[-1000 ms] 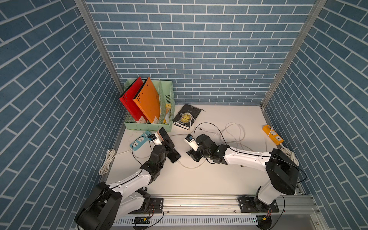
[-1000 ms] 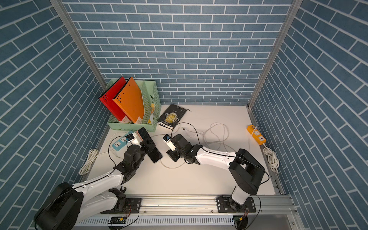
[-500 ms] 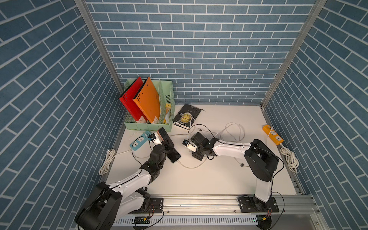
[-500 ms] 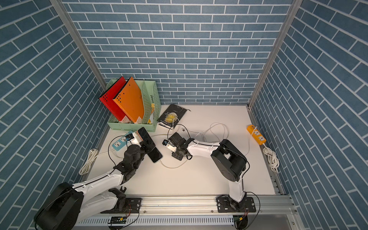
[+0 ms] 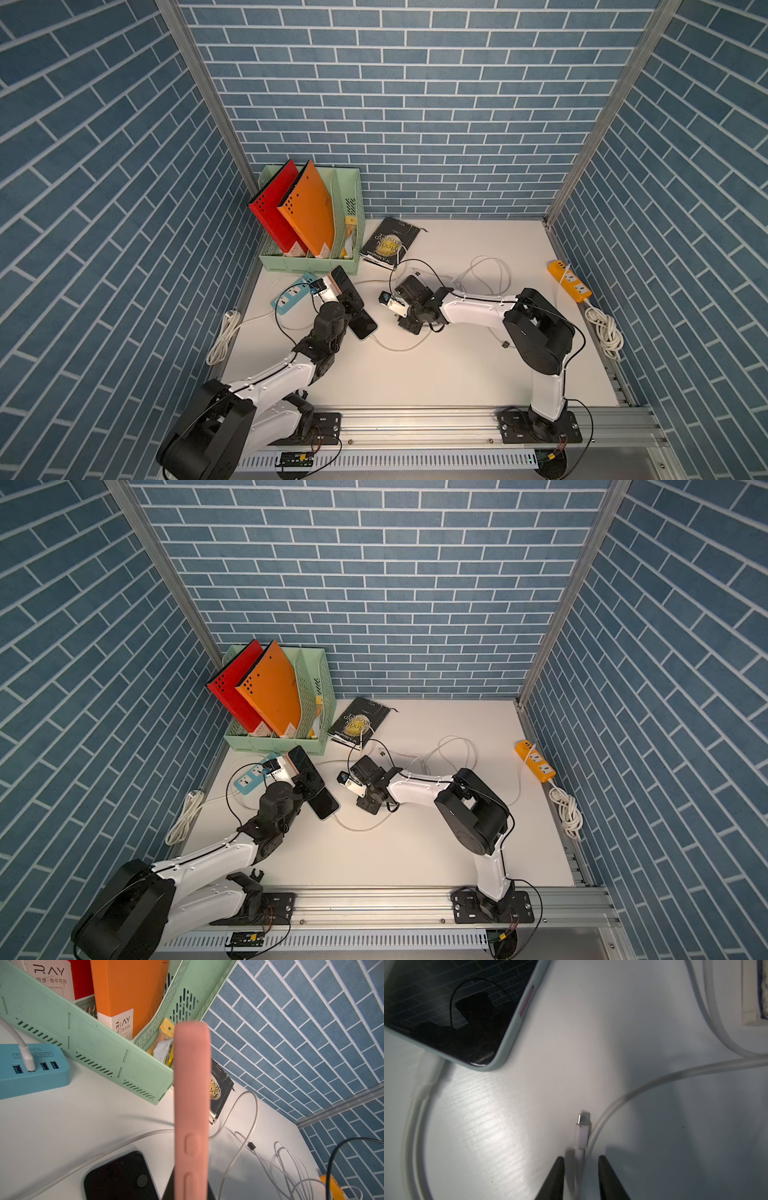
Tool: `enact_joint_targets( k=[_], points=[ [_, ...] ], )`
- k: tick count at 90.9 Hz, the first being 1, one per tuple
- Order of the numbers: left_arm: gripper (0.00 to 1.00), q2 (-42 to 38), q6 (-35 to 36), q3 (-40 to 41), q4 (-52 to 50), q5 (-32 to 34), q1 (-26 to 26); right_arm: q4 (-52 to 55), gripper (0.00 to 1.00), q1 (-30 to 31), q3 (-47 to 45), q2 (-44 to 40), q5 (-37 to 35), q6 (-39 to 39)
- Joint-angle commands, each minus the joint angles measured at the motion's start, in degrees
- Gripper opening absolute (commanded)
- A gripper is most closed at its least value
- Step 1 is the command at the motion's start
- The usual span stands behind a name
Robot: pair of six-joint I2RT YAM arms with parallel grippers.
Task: Plug the charging cable into the phone
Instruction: Pick up the charging cable from the center of the board.
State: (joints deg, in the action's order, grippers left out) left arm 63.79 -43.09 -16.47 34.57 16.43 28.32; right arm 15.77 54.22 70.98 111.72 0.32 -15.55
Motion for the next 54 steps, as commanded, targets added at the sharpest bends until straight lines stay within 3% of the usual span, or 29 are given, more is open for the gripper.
enact_joint_targets(
  k=[1,28,54],
  points=[
    [0.00,0.0,-0.2,-0.9,3.7,-0.1,-0.4,1.1,0.23,0.6,1.9,1.9,0.7,-1.2],
    [0.00,-0.2,-0.2,-0.9,3.5,0.1,-0.5,2.0,0.17,1.2,2.6,3.1,-0.2,-1.3],
    [0.00,-0.2,-0.1,-0.8,3.4,0.1,-0.5,-0.4,0.01,1.1,2.0,0.5,-0.5,0.8]
  ],
)
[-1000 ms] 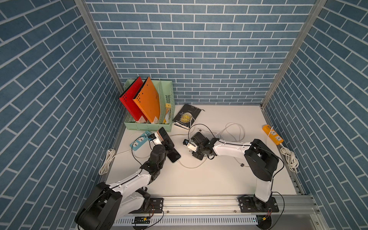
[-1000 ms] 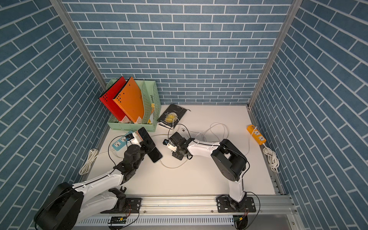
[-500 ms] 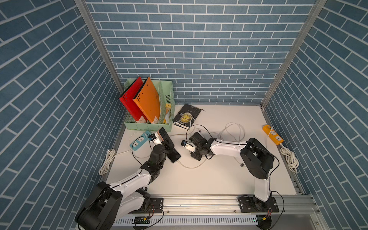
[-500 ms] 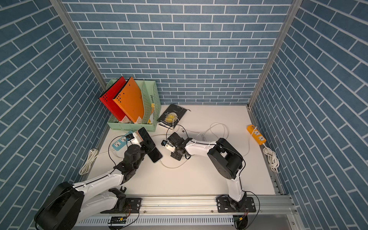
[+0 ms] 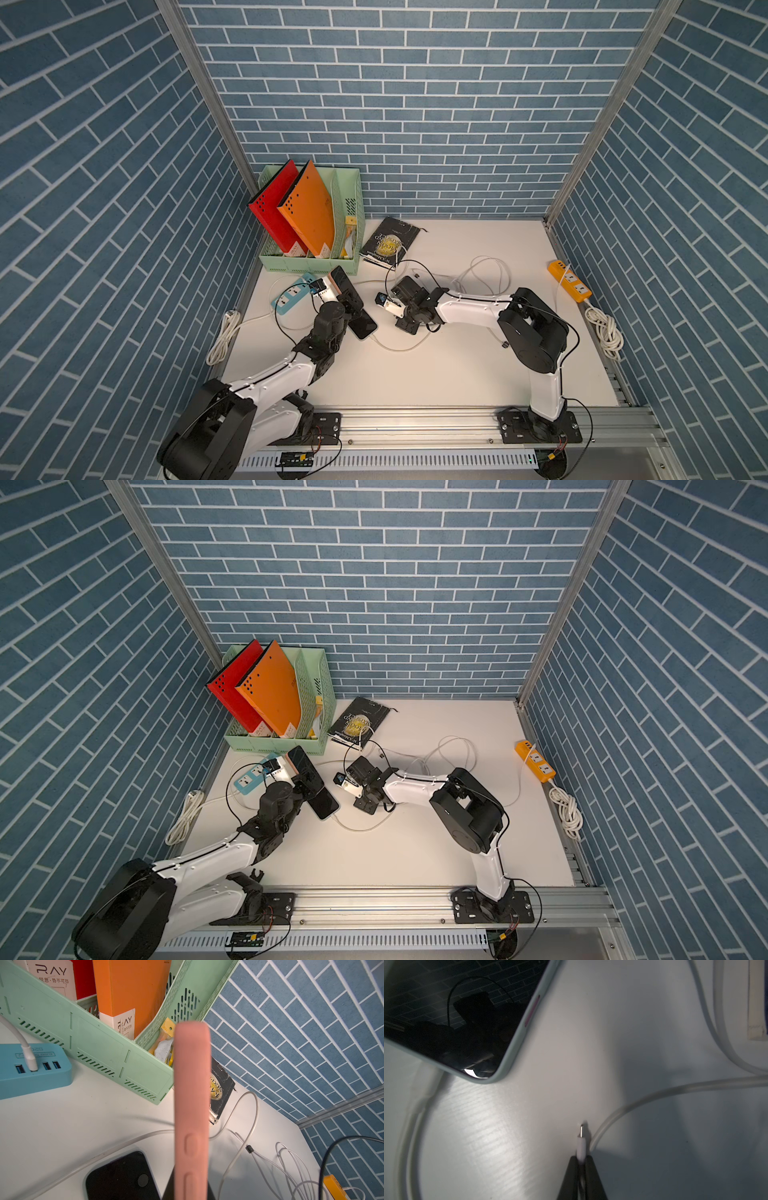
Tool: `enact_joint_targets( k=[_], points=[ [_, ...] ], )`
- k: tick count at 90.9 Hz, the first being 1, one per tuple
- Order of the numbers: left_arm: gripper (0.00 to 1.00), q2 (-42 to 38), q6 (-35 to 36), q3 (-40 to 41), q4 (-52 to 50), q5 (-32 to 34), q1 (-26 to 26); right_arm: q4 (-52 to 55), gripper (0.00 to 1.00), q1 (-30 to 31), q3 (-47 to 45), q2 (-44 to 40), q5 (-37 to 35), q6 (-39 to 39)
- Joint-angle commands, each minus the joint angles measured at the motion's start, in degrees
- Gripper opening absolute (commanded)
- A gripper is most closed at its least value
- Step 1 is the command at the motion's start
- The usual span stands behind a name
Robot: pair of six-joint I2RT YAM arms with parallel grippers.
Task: Plug the charging cable into the phone
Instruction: Pick up the charging cable from the center of the board, then insert the charging cable into the phone.
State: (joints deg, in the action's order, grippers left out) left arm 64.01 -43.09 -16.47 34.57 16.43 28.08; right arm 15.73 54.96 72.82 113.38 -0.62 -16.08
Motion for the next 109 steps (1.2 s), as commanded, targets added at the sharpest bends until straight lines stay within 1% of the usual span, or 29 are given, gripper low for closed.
enact_joint_targets(
  k=[1,21,30,35,45,54,62,69,75,85,96,109],
  points=[
    [0.00,-0.5,-0.1,-0.8,3.4,0.1,-0.3,-0.6,0.00,0.3,0.1,-1.6,0.8,1.5],
    [0.00,-1.3,-0.2,-0.5,3.3,0.4,-0.3,-9.5,0.00,-2.7,-7.1,-10.5,8.7,9.3],
    [0.00,-1.3,-0.1,-0.5,3.9,-0.5,-0.4,-14.0,0.00,-4.8,-11.7,-14.9,11.0,13.6],
    [0.00,-1.4,0.2,-0.4,5.0,-1.8,-0.4,-17.7,0.00,-6.3,-15.1,-18.1,14.0,16.1],
    [0.00,-1.5,1.0,0.5,10.2,-7.1,-0.6,-30.2,0.00,-9.4,-24.4,-26.4,22.2,22.5],
    [0.00,-1.7,1.5,2.1,18.9,-15.0,-0.6,-41.4,0.00,-11.6,-32.1,-33.3,28.2,29.2],
    [0.00,-1.3,0.4,3.6,27.1,-21.5,-0.6,-49.6,0.00,-12.8,-37.2,-37.1,32.1,34.8],
    [0.00,-0.1,-1.0,4.0,33.2,-26.0,-0.6,-55.6,0.00,-13.0,-40.3,-38.7,36.1,39.1],
    [0.00,1.4,-2.6,3.6,38.1,-29.4,-0.6,-62.6,0.00,-13.0,-43.1,-39.2,39.3,44.5],
    [0.00,5.9,-6.0,0.2,44.7,-34.9,-0.7,-75.2,0.00,-13.0,-47.0,-38.6,43.7,53.8],
    [0.00,12.6,-11.3,-4.2,53.1,-41.0,-1.0,-87.9,0.00,-13.0,-51.0,-37.9,45.1,61.5],
    [0.00,21.7,-19.7,-8.5,65.8,-45.4,-2.0,-94.6,0.00,-12.9,-53.5,-35.9,44.9,66.1]
  ],
)
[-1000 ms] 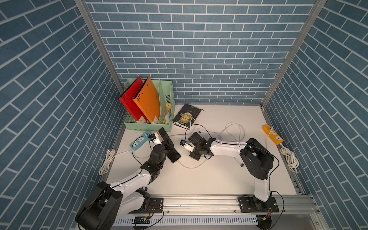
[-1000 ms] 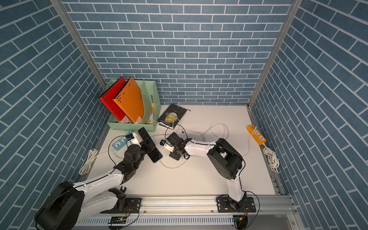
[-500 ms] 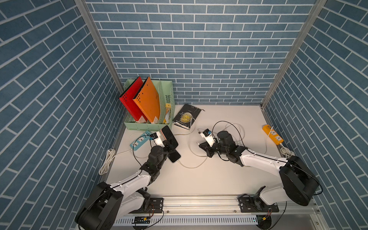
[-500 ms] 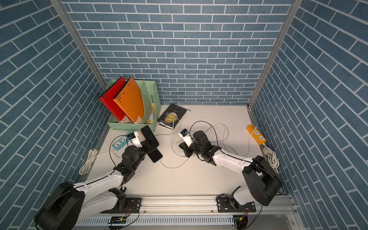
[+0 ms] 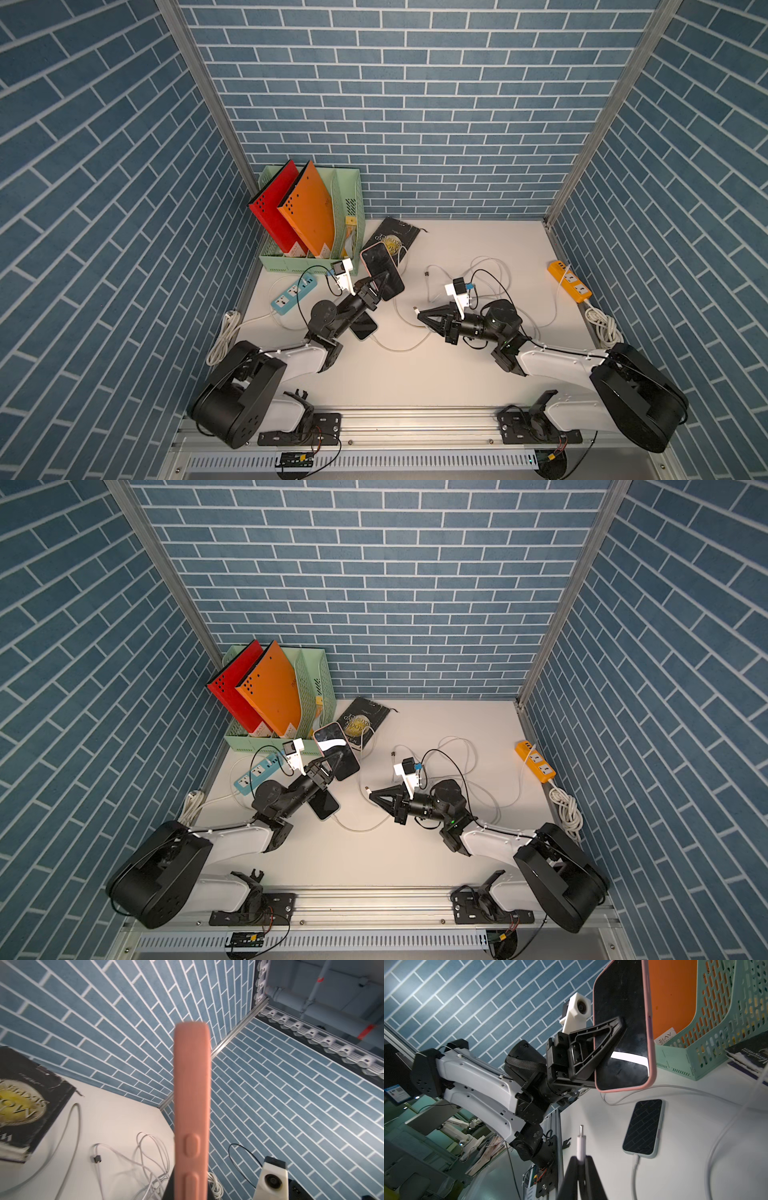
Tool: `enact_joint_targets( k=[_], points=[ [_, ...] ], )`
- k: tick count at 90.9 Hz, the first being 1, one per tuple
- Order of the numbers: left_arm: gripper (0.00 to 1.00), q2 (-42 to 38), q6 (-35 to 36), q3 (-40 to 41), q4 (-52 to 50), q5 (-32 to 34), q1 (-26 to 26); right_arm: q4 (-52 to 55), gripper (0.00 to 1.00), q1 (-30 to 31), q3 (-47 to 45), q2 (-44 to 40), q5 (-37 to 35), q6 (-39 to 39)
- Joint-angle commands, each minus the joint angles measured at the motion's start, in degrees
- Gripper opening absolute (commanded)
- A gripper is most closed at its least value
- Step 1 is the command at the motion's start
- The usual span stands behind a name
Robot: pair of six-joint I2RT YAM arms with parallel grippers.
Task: Plug the charging cable into the phone
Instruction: Insert the charging cable into the phone.
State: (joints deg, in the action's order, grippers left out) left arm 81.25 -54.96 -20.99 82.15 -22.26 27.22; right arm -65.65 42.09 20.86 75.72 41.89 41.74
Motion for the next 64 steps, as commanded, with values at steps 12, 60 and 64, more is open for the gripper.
enact_joint_targets(
  k=[12,60,64],
  points=[
    [0.00,11.8,-14.7,-6.4,24.9,-8.2,-1.2,-22.0,0.00,0.0,-2.6,6.6,2.7,13.4],
    [0.00,8.4,-17.3,-3.7,24.9,-9.1,-0.9,-40.2,0.00,1.3,3.2,24.1,1.9,23.2],
    [0.00,8.8,-17.4,-3.7,24.9,-9.0,-0.9,-40.1,0.00,1.6,3.4,23.9,1.8,23.1]
  ],
)
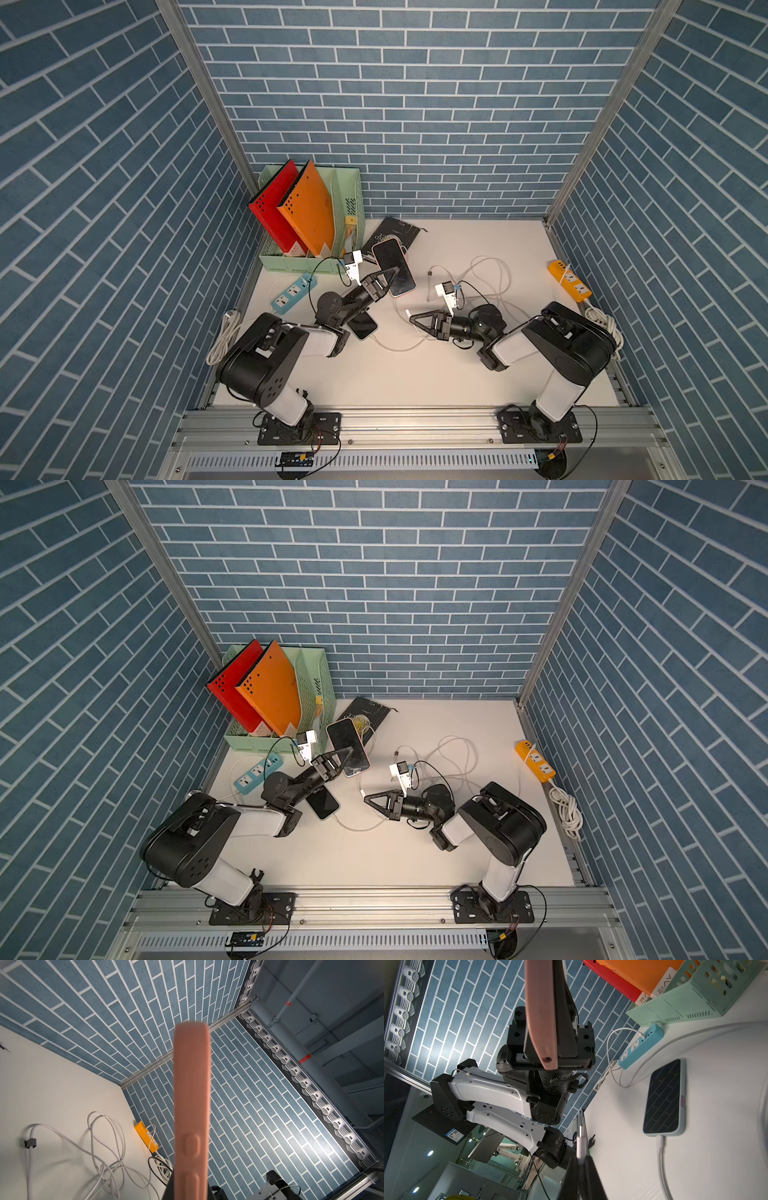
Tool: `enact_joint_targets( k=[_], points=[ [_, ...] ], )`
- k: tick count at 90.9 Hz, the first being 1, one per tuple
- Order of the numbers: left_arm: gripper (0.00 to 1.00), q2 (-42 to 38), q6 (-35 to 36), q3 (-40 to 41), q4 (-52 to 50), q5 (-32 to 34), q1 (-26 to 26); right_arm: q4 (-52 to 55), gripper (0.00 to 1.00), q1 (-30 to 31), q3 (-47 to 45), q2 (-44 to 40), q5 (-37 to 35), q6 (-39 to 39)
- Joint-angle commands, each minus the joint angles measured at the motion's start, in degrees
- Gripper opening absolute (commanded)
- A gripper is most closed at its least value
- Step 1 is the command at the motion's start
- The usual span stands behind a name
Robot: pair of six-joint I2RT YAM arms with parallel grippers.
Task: Plug the charging cable into the phone
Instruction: Insert the charging cable into the phone.
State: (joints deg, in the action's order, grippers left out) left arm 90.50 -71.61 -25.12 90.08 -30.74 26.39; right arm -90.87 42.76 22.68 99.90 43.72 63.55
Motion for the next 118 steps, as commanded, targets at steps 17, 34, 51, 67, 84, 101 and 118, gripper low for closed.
enact_joint_targets(
  k=[17,34,51,67,84,101,118],
  points=[
    [0.00,0.7,-1.9,-0.1,17.0,-0.9,-0.1,-14.9,0.00,1.3,1.6,-1.6,-0.6,0.6],
    [0.00,0.1,-2.1,0.2,17.0,-1.2,-0.1,-14.9,0.00,1.1,1.4,-2.2,-1.8,-0.1],
    [0.00,0.1,-2.1,0.5,17.0,-1.5,-0.1,-14.9,0.00,1.0,1.8,-2.5,-3.4,-0.5],
    [0.00,0.1,-2.1,0.5,17.0,-1.7,-0.1,-14.8,0.00,0.7,2.4,-2.9,-3.9,-0.5],
    [0.00,0.4,-2.1,0.5,17.0,-1.9,-0.1,-14.8,0.00,0.6,3.1,-2.4,-4.3,-0.4],
    [0.00,0.2,-2.1,0.6,17.0,-2.2,-0.1,-14.8,0.00,0.5,3.8,-2.0,-4.6,-0.3],
    [0.00,0.2,-2.1,0.7,17.0,-2.2,-0.2,-14.8,0.00,-0.1,3.8,-1.6,-4.8,-0.3]
  ],
)
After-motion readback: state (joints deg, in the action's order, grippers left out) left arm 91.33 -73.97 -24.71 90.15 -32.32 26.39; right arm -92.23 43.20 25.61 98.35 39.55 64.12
